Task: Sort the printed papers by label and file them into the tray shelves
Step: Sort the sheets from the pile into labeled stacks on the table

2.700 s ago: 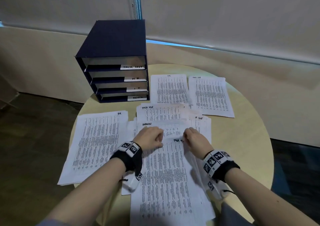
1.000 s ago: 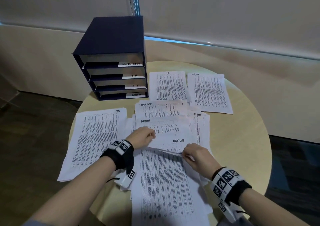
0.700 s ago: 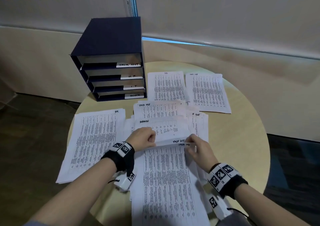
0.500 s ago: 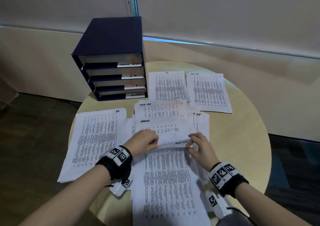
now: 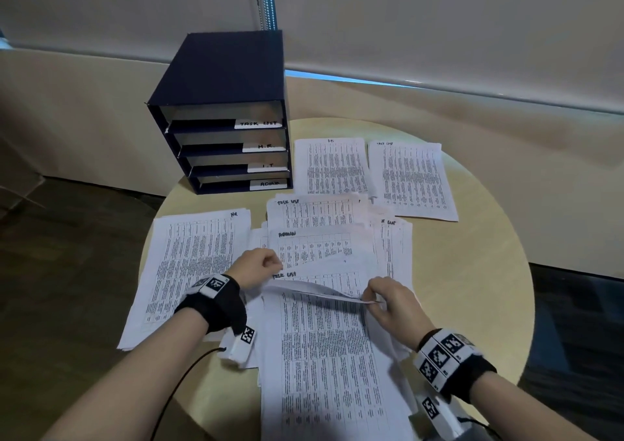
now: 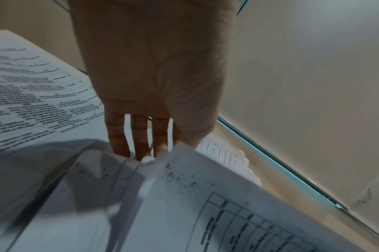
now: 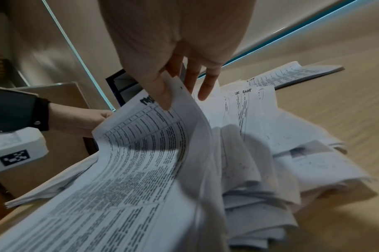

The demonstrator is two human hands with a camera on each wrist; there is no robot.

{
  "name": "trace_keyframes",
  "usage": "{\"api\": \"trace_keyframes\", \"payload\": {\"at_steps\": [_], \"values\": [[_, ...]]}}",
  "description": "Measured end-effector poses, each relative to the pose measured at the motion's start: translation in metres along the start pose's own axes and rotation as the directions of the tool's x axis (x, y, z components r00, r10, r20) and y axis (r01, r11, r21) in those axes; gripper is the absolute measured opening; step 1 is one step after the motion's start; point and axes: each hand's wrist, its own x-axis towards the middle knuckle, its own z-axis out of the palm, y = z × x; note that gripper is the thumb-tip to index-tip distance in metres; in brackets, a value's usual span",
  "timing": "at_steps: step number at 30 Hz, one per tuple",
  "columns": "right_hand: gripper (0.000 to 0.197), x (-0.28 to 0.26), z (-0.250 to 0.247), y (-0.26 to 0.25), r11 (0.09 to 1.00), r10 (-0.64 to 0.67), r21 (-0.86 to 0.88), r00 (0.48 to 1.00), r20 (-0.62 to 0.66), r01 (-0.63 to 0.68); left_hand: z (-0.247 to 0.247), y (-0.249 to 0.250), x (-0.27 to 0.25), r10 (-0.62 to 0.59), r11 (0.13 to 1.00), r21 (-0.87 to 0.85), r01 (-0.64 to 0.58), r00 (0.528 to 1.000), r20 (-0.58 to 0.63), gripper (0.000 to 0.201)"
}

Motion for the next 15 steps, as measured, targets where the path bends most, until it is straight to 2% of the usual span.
{"api": "trace_keyframes", "payload": {"at_steps": [2,4,10,15], "values": [[0.031,0.001,0.001,-0.001,0.999,0.008,0.035,1.0,-0.008,-0.008,-0.001,0.002,-0.001,0.018,1.0,0.008,-0.018,0.999,0.036,0.009],[0.037,0.003,0.0,-0.002,0.995,0.042,0.09,0.998,-0.035,-0.039,-0.001,0.003,-0.001,0.043,0.998,0.044,-0.043,0.999,0.01,0.01],[0.022,0.008,-0.004,-0.005,0.953,0.147,0.285,0.98,-0.132,-0.104,-0.004,0.01,-0.003,0.138,0.978,0.164,-0.126,0.988,-0.062,0.012],[0.022,0.015,-0.001,0.003,0.968,0.157,0.211,0.983,-0.1,-0.133,-0.004,0.011,-0.009,0.207,0.962,0.2,-0.185,0.974,-0.095,0.011]]}}
